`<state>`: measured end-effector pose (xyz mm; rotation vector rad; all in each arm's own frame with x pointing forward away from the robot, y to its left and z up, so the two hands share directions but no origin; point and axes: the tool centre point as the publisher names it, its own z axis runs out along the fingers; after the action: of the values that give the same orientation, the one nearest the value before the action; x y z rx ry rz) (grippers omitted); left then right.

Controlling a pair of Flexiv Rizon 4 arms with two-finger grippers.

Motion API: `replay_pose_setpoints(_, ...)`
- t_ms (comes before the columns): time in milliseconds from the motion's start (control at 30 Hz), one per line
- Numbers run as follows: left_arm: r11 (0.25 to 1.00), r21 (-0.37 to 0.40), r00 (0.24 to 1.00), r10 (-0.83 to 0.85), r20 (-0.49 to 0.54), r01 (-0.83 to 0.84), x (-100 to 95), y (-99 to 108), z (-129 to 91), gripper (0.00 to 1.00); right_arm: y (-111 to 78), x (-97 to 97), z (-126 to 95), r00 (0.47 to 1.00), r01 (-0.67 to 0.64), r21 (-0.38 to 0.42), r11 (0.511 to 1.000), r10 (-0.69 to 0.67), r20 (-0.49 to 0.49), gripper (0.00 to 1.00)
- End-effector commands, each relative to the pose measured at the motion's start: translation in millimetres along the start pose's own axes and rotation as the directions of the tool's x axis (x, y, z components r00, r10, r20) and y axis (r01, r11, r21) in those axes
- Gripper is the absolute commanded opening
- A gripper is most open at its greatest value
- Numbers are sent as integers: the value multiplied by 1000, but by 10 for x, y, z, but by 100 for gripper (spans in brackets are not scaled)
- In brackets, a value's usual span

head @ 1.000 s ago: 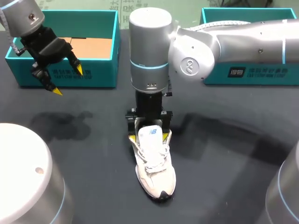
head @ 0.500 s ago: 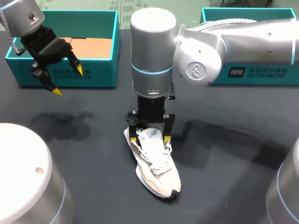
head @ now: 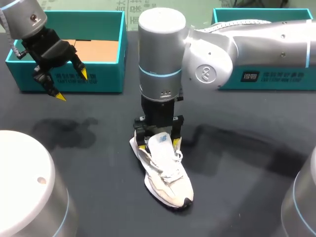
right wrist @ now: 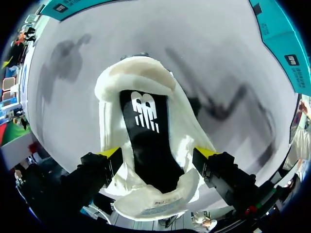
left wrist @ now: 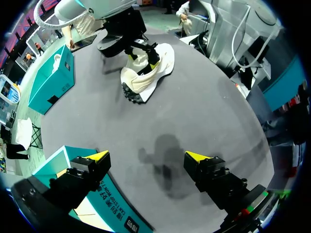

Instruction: Take the shoe out of the shoebox, open the shoe tongue, remove and reinsert the insole, then place the shoe into the shoebox

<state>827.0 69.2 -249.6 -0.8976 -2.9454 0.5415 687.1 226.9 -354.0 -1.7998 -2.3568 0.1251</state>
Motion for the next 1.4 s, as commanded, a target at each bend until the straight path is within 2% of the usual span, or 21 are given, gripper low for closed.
replay_pose_setpoints(33, 1000, -3, 1000, 0, 0, 0, 7, -2, -1, 100, 125, 165, 51, 998, 53, 26, 998, -54, 34, 100)
replay_pose_setpoints(367, 1000, -3, 1000, 0, 0, 0, 7, -2, -1, 100, 120, 194, 51, 992, 120, 29, 992, -121, 23, 100)
replay_pose_setpoints(500, 1000, -3, 1000, 0, 0, 0, 7, -2, -1, 100, 84, 202, -22, 993, 111, -14, 994, -110, 47, 100)
replay_pose_setpoints(933, 1000, -3, 1000, 0, 0, 0, 7, -2, -1, 100, 24, 188, -188, 992, 91, -56, 994, -86, 95, 100)
replay_pose_setpoints(1400, 1000, -3, 1000, 0, 0, 0, 7, -2, -1, 100, -154, 139, -557, 984, 72, -107, 992, -54, 168, 100)
